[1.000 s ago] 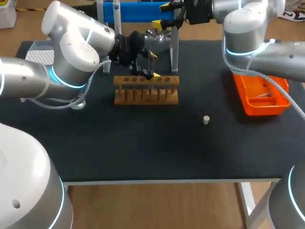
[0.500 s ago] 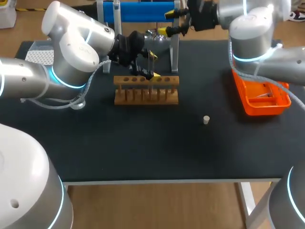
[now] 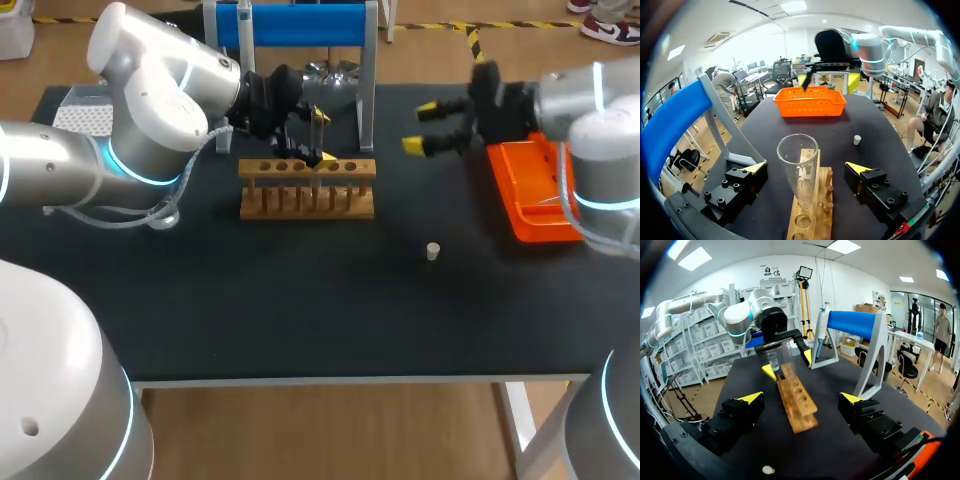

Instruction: Invert the test tube, pick up the pipette, mount the tip to pipette, aspirate from beaker and dispense into the tube, eject the tip, return the pipette, and cap with the stopper.

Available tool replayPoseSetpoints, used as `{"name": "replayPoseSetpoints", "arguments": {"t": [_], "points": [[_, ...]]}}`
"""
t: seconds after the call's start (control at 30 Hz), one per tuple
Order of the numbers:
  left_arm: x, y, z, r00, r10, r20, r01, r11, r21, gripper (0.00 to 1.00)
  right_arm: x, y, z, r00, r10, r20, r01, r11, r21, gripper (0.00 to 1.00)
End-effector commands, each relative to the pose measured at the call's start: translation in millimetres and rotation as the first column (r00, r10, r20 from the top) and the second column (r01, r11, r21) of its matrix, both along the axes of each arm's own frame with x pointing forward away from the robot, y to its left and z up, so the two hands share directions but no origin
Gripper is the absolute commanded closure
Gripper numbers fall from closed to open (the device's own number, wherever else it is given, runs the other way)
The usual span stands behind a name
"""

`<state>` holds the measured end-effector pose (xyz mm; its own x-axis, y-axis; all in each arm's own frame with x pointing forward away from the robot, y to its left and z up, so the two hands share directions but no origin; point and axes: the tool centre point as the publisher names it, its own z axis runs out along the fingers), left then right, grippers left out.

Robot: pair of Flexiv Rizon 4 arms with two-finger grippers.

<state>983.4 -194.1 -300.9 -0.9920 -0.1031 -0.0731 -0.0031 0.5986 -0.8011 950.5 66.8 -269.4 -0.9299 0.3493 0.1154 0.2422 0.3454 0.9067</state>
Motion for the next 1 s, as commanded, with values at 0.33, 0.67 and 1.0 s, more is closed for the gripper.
{"name": "replayPoseSetpoints", "arguments": {"t": [0.33, 0.67, 1.0], "points": [[1.1, -0.2, 0.8, 1.000, -0.003, -0.004, 0.003, 1.000, 0.004, 0.00, -103.2, -64.7, -7.0, 0.994, -0.096, 0.055, 0.097, 0.995, -0.016, 0.00], [1.1, -0.2, 0.8, 1.000, -0.003, -0.004, 0.003, 1.000, 0.004, 0.00, -127.6, -64.0, -35.3, 0.987, -0.150, 0.063, 0.154, 0.985, -0.072, 0.00], [1.1, -0.2, 0.8, 1.000, -0.003, -0.004, 0.003, 1.000, 0.004, 0.00, -127.8, -61.0, -74.1, 0.974, -0.221, 0.060, 0.226, 0.970, -0.094, 0.00]]}}
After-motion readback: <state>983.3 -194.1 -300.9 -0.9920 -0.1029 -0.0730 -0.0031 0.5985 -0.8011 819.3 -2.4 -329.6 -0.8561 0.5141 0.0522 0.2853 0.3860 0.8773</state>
